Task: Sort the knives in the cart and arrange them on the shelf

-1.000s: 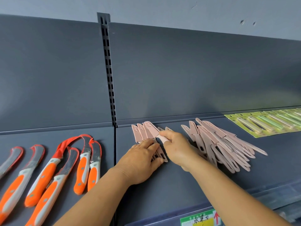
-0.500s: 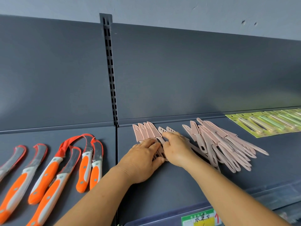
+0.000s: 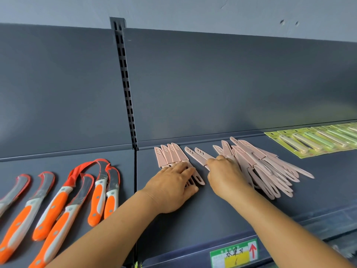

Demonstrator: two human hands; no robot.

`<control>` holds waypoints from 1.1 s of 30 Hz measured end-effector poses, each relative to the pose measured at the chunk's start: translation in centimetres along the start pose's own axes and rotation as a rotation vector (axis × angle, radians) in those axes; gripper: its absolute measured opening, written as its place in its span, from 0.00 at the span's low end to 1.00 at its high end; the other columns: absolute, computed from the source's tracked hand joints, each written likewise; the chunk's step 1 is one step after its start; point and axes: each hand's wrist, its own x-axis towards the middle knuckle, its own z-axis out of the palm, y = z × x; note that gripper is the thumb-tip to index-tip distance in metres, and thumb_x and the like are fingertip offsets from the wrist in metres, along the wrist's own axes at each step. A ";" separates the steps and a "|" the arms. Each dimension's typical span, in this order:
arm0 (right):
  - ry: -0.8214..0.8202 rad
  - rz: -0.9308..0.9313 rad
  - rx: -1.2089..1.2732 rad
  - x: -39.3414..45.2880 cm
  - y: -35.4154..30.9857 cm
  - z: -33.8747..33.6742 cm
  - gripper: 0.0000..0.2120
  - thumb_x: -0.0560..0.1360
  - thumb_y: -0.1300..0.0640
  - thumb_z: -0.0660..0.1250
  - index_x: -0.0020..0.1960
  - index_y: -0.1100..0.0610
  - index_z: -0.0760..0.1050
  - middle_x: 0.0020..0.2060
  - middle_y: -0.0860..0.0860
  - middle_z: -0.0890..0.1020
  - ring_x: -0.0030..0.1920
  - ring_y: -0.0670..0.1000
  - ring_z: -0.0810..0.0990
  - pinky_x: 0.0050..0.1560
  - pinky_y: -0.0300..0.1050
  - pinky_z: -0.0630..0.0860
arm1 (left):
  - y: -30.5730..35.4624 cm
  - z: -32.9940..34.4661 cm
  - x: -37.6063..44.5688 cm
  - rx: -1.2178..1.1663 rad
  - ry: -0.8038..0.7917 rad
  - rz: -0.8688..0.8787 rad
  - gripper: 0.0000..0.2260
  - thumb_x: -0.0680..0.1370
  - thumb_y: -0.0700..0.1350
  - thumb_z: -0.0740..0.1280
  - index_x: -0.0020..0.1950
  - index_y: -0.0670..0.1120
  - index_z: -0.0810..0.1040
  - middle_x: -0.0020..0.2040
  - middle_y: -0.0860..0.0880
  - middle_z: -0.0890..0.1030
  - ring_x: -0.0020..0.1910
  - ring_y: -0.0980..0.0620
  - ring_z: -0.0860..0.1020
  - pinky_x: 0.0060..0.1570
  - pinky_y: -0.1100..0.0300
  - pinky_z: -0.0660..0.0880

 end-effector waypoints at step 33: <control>-0.076 0.064 -0.084 0.2 1.2 -1.0 0.18 0.74 0.67 0.61 0.62 0.57 0.72 0.59 0.55 0.72 0.61 0.57 0.71 0.54 0.46 0.72 | 0.9 0.0 1.0 0.033 0.012 0.014 0.28 0.81 0.59 0.53 0.78 0.50 0.52 0.78 0.50 0.53 0.76 0.49 0.52 0.74 0.56 0.48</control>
